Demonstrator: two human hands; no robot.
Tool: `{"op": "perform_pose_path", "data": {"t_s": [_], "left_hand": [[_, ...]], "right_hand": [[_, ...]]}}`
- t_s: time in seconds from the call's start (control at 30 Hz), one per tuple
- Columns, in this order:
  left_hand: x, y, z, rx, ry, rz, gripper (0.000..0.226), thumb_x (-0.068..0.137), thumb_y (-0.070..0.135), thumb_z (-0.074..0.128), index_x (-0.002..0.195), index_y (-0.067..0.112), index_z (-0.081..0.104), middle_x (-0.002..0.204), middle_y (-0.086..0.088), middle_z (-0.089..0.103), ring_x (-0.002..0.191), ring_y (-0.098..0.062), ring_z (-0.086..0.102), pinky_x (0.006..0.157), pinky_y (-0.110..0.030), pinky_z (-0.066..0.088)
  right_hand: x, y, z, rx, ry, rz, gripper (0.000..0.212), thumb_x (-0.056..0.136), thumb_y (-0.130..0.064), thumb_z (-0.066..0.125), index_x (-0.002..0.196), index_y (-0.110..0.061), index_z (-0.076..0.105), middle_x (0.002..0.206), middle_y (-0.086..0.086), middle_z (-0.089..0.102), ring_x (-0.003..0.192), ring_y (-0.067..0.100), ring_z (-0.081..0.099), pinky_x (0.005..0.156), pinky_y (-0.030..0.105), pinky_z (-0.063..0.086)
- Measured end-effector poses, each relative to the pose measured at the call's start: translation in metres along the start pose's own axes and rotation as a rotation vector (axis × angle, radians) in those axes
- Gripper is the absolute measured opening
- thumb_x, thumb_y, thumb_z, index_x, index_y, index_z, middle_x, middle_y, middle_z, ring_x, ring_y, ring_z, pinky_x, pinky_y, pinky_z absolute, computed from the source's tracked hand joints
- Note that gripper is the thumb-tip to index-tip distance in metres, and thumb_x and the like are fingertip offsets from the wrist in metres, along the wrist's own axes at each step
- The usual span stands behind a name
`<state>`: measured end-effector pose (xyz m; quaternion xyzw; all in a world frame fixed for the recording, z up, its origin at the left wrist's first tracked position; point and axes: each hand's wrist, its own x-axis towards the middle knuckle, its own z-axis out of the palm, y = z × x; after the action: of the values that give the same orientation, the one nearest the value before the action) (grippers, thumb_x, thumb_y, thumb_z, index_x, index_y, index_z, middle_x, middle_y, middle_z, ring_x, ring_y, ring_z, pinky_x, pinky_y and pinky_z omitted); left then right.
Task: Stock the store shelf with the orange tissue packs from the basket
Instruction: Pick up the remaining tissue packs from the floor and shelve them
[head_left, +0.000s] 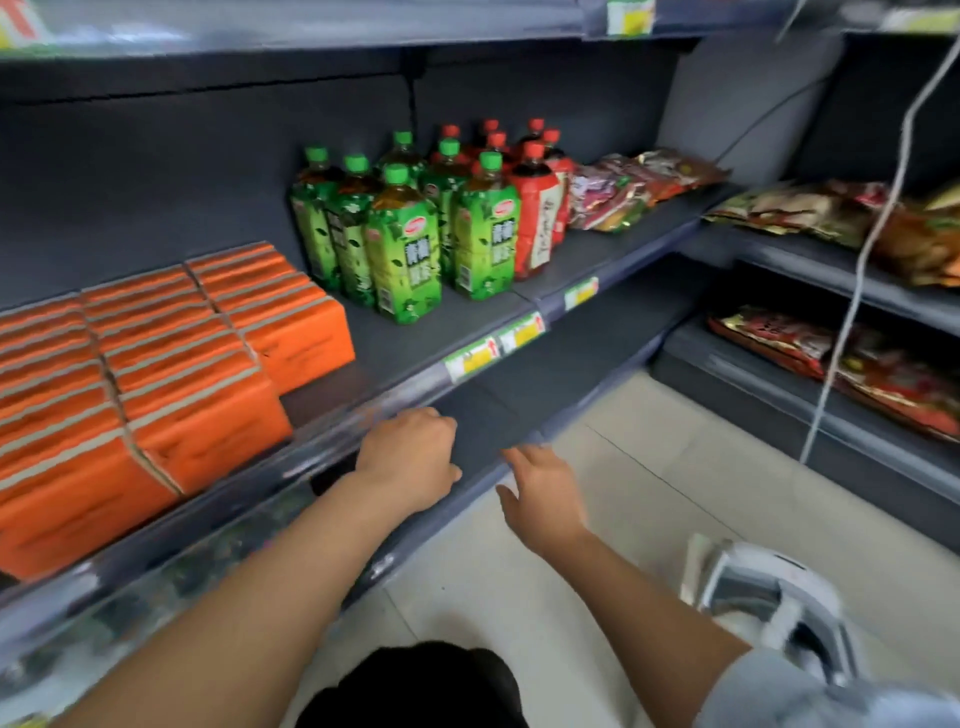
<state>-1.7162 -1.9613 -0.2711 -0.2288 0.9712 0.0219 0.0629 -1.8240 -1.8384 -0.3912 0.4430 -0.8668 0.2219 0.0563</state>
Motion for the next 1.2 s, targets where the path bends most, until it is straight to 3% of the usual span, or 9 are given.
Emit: {"op": "perform_pose_path", "data": {"t_s": [0.1,0.23,0.43,0.5,0.57,0.63,1.0,1.1,1.2], "left_hand": [[-0.008,0.048,0.027,0.018,-0.091,0.083,0.032,0.088,0.032,0.059,0.113,0.012,0.056,0.12,-0.006,0.055,0.114,-0.027,0.053,0.084,-0.036,0.046],[-0.021,0.103,0.067,0.166,-0.221,0.221,0.031,0.091,0.018,0.055,0.121,0.012,0.054,0.125,-0.008,0.053,0.116,-0.028,0.051,0.083,-0.034,0.042],[-0.044,0.167,0.119,0.241,-0.324,0.386,0.035,0.089,0.01,0.052,0.124,0.01,0.052,0.125,-0.011,0.053,0.117,-0.028,0.05,0.086,-0.036,0.041],[-0.05,0.179,0.134,0.231,-0.351,0.425,0.033,0.088,0.009,0.054,0.121,0.01,0.053,0.122,-0.01,0.053,0.114,-0.028,0.051,0.078,-0.033,0.037],[-0.054,0.186,0.148,0.214,-0.37,0.469,0.03,0.087,0.008,0.055,0.116,0.01,0.055,0.119,-0.009,0.054,0.112,-0.027,0.051,0.073,-0.033,0.033],[-0.054,0.19,0.159,0.198,-0.389,0.504,0.028,0.086,0.007,0.055,0.114,0.01,0.056,0.117,-0.009,0.055,0.111,-0.027,0.052,0.072,-0.033,0.033],[-0.045,0.197,0.194,0.091,-0.438,0.559,0.025,0.087,0.007,0.054,0.112,0.009,0.05,0.113,-0.009,0.053,0.108,-0.027,0.049,0.072,-0.034,0.031],[-0.041,0.2,0.197,0.076,-0.422,0.555,0.026,0.087,0.007,0.054,0.113,0.01,0.051,0.113,-0.009,0.053,0.108,-0.027,0.049,0.073,-0.033,0.03],[-0.038,0.199,0.199,0.07,-0.414,0.546,0.027,0.087,0.008,0.053,0.114,0.011,0.05,0.113,-0.008,0.053,0.108,-0.027,0.049,0.072,-0.033,0.03]], "right_hand": [[-0.058,0.023,0.007,-0.008,-0.116,0.104,0.043,0.067,-0.017,0.079,0.108,-0.013,0.068,0.101,0.008,0.068,0.095,0.033,0.064,0.077,0.041,0.055],[-0.131,0.049,0.019,-0.056,-0.208,0.19,0.049,0.045,-0.027,0.088,0.091,-0.024,0.072,0.084,-0.005,0.068,0.074,0.02,0.068,0.057,0.029,0.055],[-0.223,0.078,0.043,-0.063,-0.377,0.342,0.052,0.034,-0.033,0.091,0.082,-0.03,0.07,0.075,-0.011,0.064,0.067,0.013,0.066,0.05,0.024,0.054],[-0.247,0.082,0.047,-0.061,-0.444,0.393,0.047,0.052,-0.034,0.087,0.095,-0.027,0.07,0.088,-0.006,0.066,0.083,0.017,0.066,0.064,0.028,0.056],[-0.271,0.084,0.058,-0.041,-0.549,0.422,0.041,0.083,-0.029,0.066,0.122,-0.02,0.058,0.118,0.003,0.059,0.114,0.025,0.055,0.09,0.036,0.048],[-0.294,0.088,0.075,-0.033,-0.621,0.464,0.042,0.092,-0.03,0.055,0.132,-0.02,0.049,0.129,0.003,0.051,0.122,0.026,0.046,0.097,0.036,0.041],[-0.354,0.08,0.147,-0.013,-1.039,0.598,0.066,0.078,-0.048,0.072,0.13,-0.02,0.044,0.129,0.006,0.047,0.122,0.026,0.043,0.097,0.038,0.038],[-0.358,0.075,0.163,-0.036,-1.068,0.62,0.075,0.074,-0.047,0.075,0.134,-0.02,0.038,0.132,0.005,0.045,0.125,0.026,0.041,0.097,0.038,0.037],[-0.362,0.071,0.175,-0.069,-1.048,0.646,0.071,0.074,-0.039,0.076,0.131,-0.02,0.038,0.131,0.002,0.045,0.123,0.024,0.043,0.096,0.037,0.037]]}}
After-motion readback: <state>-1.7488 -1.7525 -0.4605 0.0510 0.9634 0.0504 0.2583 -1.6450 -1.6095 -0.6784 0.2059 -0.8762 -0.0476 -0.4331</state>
